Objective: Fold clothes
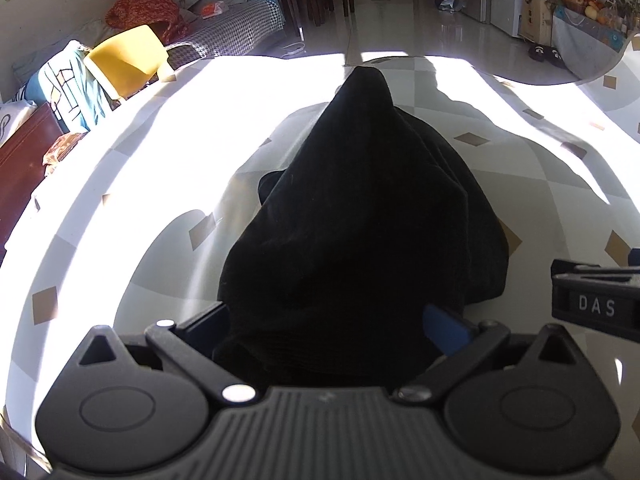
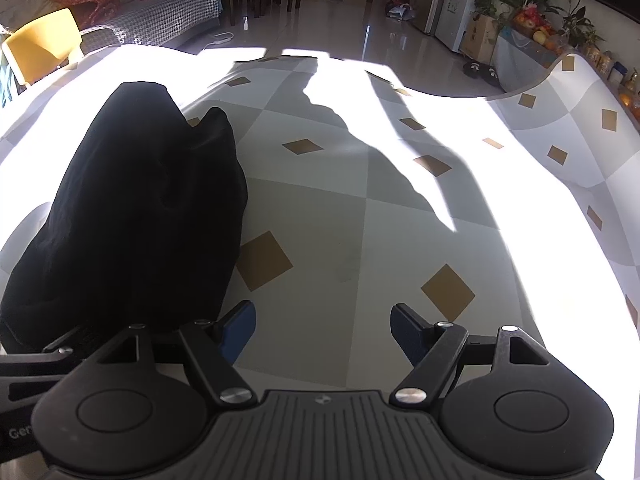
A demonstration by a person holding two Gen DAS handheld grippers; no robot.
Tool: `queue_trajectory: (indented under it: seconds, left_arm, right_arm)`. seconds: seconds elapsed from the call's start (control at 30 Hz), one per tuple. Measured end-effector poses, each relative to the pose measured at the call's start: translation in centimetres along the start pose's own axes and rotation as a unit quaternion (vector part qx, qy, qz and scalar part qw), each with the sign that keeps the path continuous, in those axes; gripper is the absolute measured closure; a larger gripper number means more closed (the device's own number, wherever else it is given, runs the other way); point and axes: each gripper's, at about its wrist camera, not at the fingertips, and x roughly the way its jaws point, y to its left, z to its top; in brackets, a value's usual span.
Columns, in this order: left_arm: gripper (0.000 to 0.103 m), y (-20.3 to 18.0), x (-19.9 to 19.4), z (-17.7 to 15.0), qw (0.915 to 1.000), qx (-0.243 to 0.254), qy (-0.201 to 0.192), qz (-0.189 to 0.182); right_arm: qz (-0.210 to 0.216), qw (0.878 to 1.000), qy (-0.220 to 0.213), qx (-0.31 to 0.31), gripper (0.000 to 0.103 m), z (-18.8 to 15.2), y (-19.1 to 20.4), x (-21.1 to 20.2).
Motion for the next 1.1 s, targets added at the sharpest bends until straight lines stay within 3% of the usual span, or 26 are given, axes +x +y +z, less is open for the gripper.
queue_trajectory:
  seconds: [0.17,0.47,0.77,1.1]
  left_arm:
    - [0.000,4.3,2.6,2.5,0.9989,-0.044,0.003,0.011]
    - [0.000,4.5,6.6,1.9,0.9935,-0.083,0.070,0.035]
    - [0.000,3.3,7.5,1.0,0.9953,-0.047,0.074,0.042]
    - [0.000,3.6,7.7,0.8,0.9957,-0.046,0.076,0.026]
  right_arm:
    - [0.000,1.000,0.005,-0.004,0.029,0.1,0.5,0.5]
    - [0.005,1.000,0.011,-0.004,0.029,0.2,1.1,1.2]
    - [0.010,1.000,0.015,0.001,0.029,0.5,1.4,1.7]
    - [0.027,1.000,0.007,-0.003,0.029,1.2,2.6,2.3]
